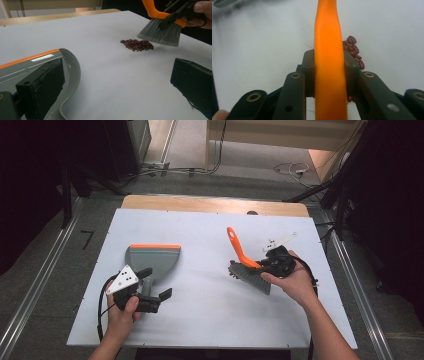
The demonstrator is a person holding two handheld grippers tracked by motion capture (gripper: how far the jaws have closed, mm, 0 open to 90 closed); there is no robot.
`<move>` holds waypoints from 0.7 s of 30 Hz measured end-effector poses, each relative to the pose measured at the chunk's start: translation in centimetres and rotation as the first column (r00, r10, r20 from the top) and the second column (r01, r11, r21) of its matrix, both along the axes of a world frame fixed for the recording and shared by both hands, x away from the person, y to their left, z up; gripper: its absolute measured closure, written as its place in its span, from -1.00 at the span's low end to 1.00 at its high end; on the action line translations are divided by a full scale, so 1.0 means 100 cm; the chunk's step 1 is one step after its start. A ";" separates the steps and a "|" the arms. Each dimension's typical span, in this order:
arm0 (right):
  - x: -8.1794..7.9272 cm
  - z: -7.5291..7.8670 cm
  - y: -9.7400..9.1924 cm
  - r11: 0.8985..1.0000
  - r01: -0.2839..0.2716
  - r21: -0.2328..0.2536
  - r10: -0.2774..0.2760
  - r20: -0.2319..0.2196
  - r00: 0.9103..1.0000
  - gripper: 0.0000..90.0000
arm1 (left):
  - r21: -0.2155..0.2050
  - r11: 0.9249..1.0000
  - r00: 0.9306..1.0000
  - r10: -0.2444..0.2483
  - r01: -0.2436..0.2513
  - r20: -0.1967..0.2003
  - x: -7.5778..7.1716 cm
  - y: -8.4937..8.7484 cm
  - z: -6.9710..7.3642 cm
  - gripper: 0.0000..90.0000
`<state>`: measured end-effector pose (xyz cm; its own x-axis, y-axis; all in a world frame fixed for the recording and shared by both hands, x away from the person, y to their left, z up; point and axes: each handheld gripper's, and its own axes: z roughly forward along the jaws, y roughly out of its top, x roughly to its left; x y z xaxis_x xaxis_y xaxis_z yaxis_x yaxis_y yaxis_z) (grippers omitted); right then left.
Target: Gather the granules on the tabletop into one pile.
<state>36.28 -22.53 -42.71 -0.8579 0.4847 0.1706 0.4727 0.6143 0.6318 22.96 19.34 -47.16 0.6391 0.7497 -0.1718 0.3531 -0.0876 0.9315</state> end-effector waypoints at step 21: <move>-0.040 -0.013 -0.078 0.967 0.220 0.126 -0.217 -0.039 0.975 0.53 | -0.002 1.000 1.000 0.008 -0.008 0.015 0.000 0.001 0.001 -1.00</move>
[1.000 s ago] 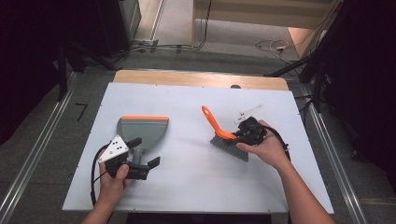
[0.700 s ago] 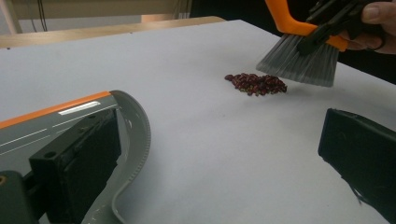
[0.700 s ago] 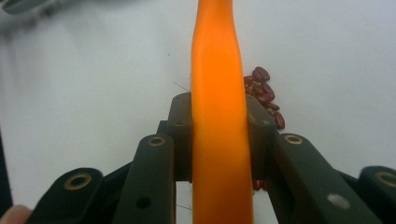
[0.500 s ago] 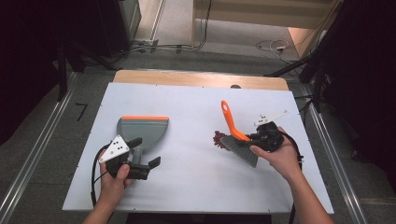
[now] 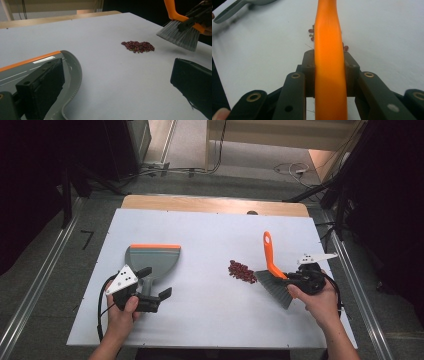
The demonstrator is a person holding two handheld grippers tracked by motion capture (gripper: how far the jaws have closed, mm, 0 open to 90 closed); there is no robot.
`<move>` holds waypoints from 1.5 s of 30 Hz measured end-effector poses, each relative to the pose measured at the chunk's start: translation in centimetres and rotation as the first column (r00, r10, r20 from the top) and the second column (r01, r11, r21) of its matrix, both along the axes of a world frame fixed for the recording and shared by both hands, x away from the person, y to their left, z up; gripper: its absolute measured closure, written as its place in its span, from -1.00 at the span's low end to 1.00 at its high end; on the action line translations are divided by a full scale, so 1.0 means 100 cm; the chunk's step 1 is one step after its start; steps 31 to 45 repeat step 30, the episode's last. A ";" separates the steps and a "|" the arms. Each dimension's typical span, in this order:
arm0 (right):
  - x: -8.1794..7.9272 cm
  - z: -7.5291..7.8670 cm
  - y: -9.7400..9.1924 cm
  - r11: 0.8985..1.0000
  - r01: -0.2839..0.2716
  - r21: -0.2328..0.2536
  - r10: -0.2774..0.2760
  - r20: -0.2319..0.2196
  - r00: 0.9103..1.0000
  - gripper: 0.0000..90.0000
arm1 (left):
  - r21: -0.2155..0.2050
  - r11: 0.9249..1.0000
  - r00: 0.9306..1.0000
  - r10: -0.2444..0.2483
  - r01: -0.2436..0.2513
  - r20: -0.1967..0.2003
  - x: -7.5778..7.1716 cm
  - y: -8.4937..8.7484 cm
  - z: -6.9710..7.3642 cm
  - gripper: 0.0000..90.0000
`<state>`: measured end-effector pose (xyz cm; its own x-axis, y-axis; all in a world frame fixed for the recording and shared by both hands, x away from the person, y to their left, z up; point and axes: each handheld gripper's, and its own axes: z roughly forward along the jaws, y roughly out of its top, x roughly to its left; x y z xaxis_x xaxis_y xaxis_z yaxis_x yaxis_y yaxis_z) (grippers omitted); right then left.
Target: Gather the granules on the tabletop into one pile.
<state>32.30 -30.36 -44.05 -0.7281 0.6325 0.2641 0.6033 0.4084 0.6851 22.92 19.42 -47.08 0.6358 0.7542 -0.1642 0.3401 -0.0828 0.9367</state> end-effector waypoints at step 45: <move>-0.015 -0.017 -0.061 0.987 0.125 0.102 -0.123 -0.025 0.992 0.52 | -0.037 0.999 0.999 0.026 -0.025 0.043 -0.004 0.009 0.004 -1.00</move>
